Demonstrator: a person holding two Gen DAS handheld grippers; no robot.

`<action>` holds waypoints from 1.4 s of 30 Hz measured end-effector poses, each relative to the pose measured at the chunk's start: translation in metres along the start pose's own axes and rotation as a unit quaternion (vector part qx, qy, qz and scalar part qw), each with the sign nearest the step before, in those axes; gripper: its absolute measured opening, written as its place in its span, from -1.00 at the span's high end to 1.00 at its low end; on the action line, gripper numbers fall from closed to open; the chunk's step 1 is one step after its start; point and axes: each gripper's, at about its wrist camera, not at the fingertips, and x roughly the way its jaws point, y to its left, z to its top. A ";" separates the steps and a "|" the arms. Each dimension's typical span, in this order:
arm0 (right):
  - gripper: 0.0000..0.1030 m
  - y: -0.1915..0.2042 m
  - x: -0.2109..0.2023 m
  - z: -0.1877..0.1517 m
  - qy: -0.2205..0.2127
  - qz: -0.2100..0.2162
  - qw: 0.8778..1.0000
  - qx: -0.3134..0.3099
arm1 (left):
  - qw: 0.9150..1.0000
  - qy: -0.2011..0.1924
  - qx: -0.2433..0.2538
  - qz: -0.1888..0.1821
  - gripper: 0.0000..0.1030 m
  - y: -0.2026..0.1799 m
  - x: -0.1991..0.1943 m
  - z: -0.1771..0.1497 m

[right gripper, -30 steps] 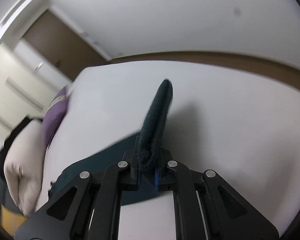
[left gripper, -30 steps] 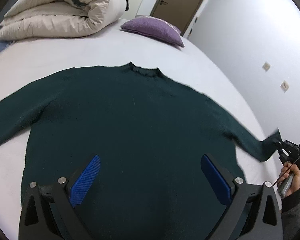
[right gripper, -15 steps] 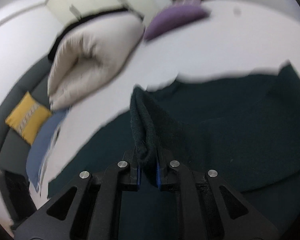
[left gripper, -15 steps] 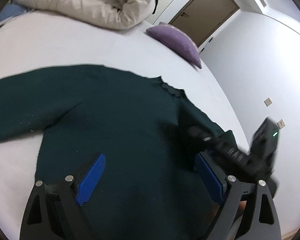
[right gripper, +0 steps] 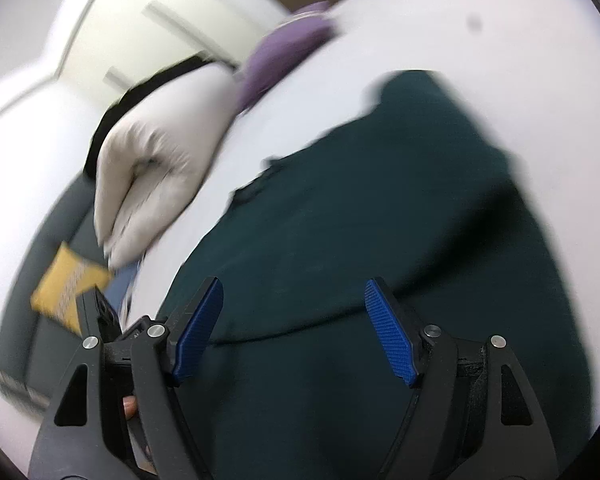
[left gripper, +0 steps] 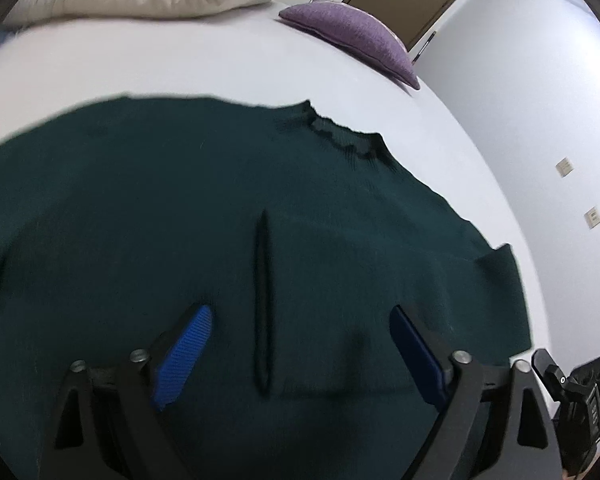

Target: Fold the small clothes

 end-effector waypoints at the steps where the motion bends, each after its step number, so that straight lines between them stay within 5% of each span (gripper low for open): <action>1: -0.43 -0.016 -0.004 0.008 -0.002 0.000 1.000 0.031 | 1.000 0.002 0.005 0.013 -0.02 -0.003 0.003 0.004; 2: -0.40 -0.028 -0.005 0.013 -0.003 -0.001 0.998 0.056 | 1.000 0.008 0.007 0.024 0.37 -0.006 0.005 0.007; 5: -0.40 -0.051 0.010 0.025 -0.003 0.032 0.993 0.115 | 1.000 0.006 0.007 0.024 0.84 -0.003 0.001 0.017; 13: -0.37 -0.063 0.024 0.059 -0.029 0.037 0.986 0.160 | 0.998 -0.062 -0.018 0.015 0.84 0.024 -0.033 0.034; 17: -0.30 -0.087 0.012 0.068 -0.065 0.026 0.980 0.188 | 0.999 -0.036 -0.021 0.032 0.83 0.040 -0.004 0.033; 20: 0.00 -0.099 0.012 0.065 -0.062 0.017 0.983 0.175 | 0.998 -0.045 -0.020 0.031 0.82 0.047 0.002 0.023; 26: -0.03 -0.093 -0.011 0.072 -0.055 -0.017 0.984 0.167 | 0.999 -0.047 -0.013 0.018 0.76 0.055 0.001 0.021; 30: -0.03 -0.057 -0.031 0.092 -0.098 -0.079 0.989 0.079 | 0.999 -0.050 -0.015 0.013 0.76 0.057 0.001 0.018; 36: 0.04 -0.040 0.052 0.143 -0.020 -0.159 0.987 -0.031 | 0.998 -0.057 -0.009 0.009 0.76 0.058 0.002 0.019; 40: 0.81 -0.042 0.092 0.157 0.003 -0.213 0.973 -0.087 | 0.998 -0.056 -0.004 0.006 0.80 0.056 0.000 0.024; 42: 0.88 -0.042 0.092 0.162 0.002 -0.206 0.975 -0.081 | 0.998 -0.063 0.005 0.012 0.81 0.052 -0.004 0.027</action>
